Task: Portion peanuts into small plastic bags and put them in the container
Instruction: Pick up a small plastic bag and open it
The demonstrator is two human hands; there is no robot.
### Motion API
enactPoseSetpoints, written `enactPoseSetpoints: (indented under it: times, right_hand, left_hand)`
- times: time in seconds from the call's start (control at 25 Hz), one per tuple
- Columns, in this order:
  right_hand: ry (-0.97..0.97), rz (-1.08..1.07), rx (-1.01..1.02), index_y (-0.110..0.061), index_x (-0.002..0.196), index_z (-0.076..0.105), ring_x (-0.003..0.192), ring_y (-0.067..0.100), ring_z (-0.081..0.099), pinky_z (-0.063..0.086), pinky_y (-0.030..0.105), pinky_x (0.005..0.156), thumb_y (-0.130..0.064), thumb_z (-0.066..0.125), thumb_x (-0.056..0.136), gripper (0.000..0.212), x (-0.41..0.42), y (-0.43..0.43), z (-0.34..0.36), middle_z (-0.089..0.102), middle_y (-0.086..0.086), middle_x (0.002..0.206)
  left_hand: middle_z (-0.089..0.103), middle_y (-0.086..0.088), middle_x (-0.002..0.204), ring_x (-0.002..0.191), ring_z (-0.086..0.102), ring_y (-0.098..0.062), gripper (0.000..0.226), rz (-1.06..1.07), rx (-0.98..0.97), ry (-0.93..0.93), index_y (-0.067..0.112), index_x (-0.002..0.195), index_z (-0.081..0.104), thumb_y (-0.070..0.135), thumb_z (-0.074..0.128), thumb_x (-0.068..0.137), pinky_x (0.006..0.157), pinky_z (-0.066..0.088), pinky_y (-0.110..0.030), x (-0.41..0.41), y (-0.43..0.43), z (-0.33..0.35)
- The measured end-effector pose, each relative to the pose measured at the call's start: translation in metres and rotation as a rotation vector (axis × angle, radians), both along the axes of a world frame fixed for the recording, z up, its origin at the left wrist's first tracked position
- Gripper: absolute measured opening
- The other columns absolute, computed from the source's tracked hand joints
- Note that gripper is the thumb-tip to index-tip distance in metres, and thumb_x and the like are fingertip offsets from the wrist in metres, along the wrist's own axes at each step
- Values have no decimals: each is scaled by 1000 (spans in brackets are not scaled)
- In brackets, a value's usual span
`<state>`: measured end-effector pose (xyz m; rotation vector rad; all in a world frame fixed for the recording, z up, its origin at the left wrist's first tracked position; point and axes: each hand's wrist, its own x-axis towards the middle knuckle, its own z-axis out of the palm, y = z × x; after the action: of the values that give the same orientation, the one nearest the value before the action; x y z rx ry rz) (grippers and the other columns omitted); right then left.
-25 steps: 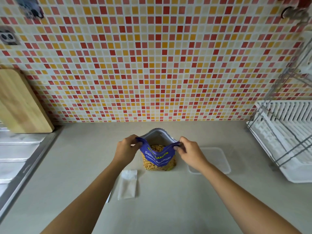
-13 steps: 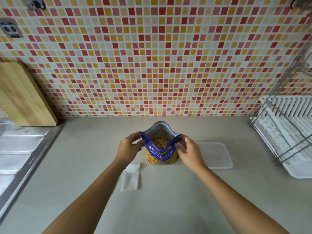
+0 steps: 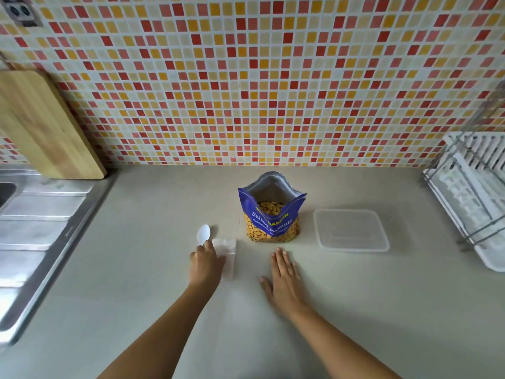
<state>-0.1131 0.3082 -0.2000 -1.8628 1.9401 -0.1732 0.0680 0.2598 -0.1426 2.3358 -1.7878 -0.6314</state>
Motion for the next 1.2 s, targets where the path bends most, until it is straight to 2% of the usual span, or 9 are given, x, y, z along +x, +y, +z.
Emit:
enactPoseSetpoints:
  times: [0.16,0.28,0.6,0.76,0.84,0.88,0.96,1.08,1.2]
  right_hand:
    - [42,23,7,-3,126,56,123,27,54,12,33,110,-51,36,82,68,1,7,3,56,13,133]
    - [76,51,35,-4,126,57,123,25,54,4,30,110,-52,35,82,68,0,6,5,56,12,134]
    - [44,29,-5,-4,123,59,120,24,57,23,33,103,-51,35,81,68,0,6,5,58,11,131]
    - [23,42,-38,-4,121,61,118,24,58,25,33,103,-51,34,81,67,1,5,3,60,11,129]
    - [36,38,-78,-5,121,62,119,24,57,32,35,105,-51,34,81,67,-2,4,2,59,11,130]
    - [-1,35,-120,-5,123,59,122,25,55,37,34,105,-52,34,83,66,-3,3,1,57,11,132]
    - [-242,-48,-201,-5,130,51,126,24,50,38,32,104,-55,36,89,67,-1,2,9,53,10,135]
    - [-740,-278,-72,-14,123,53,109,13,56,41,15,87,-43,53,89,45,10,2,36,60,-2,115]
    - [-1092,-424,0,-16,100,59,80,7,61,44,10,70,-32,65,85,23,24,2,44,65,-6,87]
  left_hand:
    - [59,-18,111,104,55,-36,36,74,-2,59,3,122,44,7,49,86,80,45,-38,-1,2,-4]
    - [60,-18,108,101,56,-35,33,60,-24,49,3,117,44,9,52,86,78,47,-38,-1,2,-3]
    - [62,-19,102,93,60,-37,31,217,-63,198,5,117,50,7,54,86,67,46,-32,1,-2,7]
    - [65,-16,95,86,60,-35,16,222,-78,137,4,97,60,10,53,84,69,47,-32,3,-3,10]
    - [66,-14,87,80,60,-32,13,246,-84,196,4,88,63,10,53,83,65,44,-28,5,-4,13]
    - [67,-12,83,78,60,-29,11,267,-79,302,4,84,64,10,55,83,64,43,-27,6,-5,15]
    - [65,-9,73,69,60,-22,6,319,-21,687,6,77,64,8,61,82,61,44,-25,5,-4,22]
    - [62,-8,72,60,60,-12,10,374,75,1194,5,77,59,-1,62,84,56,46,-18,0,5,33]
    - [65,-9,78,58,64,-7,13,341,180,1294,7,78,56,-3,59,87,50,46,-12,-5,11,35]
